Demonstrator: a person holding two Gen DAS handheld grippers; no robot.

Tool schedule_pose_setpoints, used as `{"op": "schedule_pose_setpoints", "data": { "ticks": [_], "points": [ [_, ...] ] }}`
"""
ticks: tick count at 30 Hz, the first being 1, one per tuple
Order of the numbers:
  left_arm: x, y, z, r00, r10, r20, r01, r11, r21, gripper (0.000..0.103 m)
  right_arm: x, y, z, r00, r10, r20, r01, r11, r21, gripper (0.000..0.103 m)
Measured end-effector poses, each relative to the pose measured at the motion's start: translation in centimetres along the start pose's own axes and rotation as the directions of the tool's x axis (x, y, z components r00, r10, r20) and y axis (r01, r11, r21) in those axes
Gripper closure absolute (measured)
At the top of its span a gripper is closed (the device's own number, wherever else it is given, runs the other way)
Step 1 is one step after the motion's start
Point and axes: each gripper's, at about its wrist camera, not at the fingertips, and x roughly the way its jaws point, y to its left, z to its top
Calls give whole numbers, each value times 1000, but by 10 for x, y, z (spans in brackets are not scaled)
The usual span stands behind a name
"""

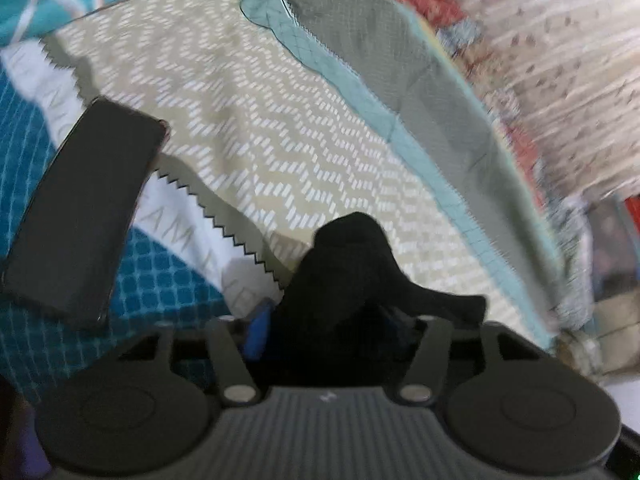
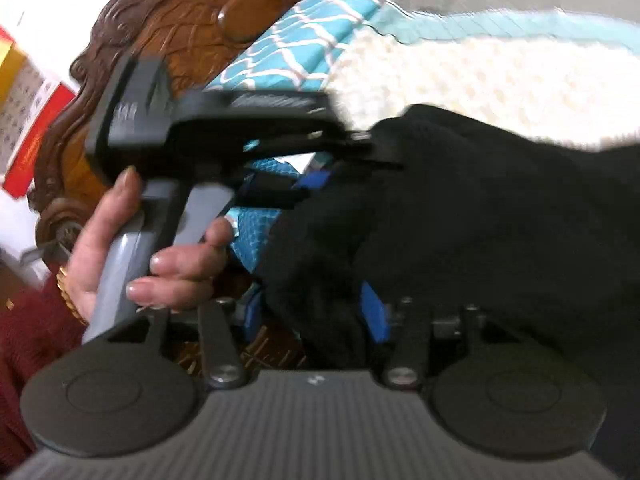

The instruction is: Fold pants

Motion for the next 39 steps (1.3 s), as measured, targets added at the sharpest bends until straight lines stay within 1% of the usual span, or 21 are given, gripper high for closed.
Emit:
{"op": "schedule_pose_setpoints", "data": {
  "ticks": [3,4,6,8,9,11,13,15,17,18,19,20,21,23,27,29,31,33,34,36,39],
  "points": [
    [-19,10,-7,996,-16,84,15,1000,13,14,-47,-15,-9,997,-15,75,15,1000,6,41],
    [-22,11,-8,995,-21,98,18,999,31,9,-63,-23,-15,993,-36,110,35,999,14,39],
    [-18,10,-12,996,-36,79,30,997,72,6,-90,-42,-26,976,-108,187,101,994,49,23],
    [-9,6,-16,998,-36,45,31,993,110,3,-114,-61,-35,949,-196,247,169,977,126,16],
    [-1,3,-19,999,-26,28,22,992,127,1,-122,-74,-38,936,-233,266,192,966,171,16],
    [10,5,-26,1000,-13,-6,14,990,143,0,-132,-97,-44,915,-294,276,221,939,265,16],
    [25,6,-31,999,5,-50,2,991,132,1,-127,-111,-49,912,-307,274,210,920,331,16],
    [33,8,-42,998,-9,-63,16,994,111,2,-112,-117,-49,922,-293,254,190,912,363,16],
    [32,2,-56,999,-9,-51,15,994,112,9,-93,-120,-49,935,-285,212,197,913,359,16],
    [32,0,-63,999,-8,-45,12,994,107,17,-78,-121,-48,944,-275,181,199,914,353,16],
    [30,-3,-70,999,-6,-34,9,995,102,29,-73,-124,-49,956,-254,146,191,918,347,18],
    [28,-4,-75,1000,-12,-26,14,996,91,32,-61,-119,-48,958,-263,113,214,920,327,30],
    [25,-5,-80,1000,-25,-15,26,997,70,37,-57,-109,-42,950,-296,105,255,923,289,53],
    [18,-6,-87,999,-44,20,44,999,26,40,-53,-87,-34,953,-285,99,259,942,216,83],
    [4,-30,-89,982,-151,110,152,988,5,45,-86,-40,-11,947,-218,236,212,976,48,89],
    [7,-59,-80,973,-192,127,187,981,55,48,-110,-19,5,924,-207,321,227,974,-26,89],
    [16,-93,-65,955,-269,127,256,961,108,53,-138,-15,17,883,-220,415,263,963,-50,89],
    [32,-136,-49,939,-322,122,298,937,180,54,-169,-19,23,824,-254,506,325,944,-55,89],
    [42,-156,-45,935,-334,119,303,927,221,54,-189,-25,26,789,-280,546,359,932,-42,89],
    [71,-198,-36,929,-354,105,310,903,297,54,-222,-47,26,738,-329,589,396,918,17,89],
    [125,-242,-34,934,-352,62,312,888,338,53,-260,-87,20,655,-430,622,459,880,124,89]
  ]
}}
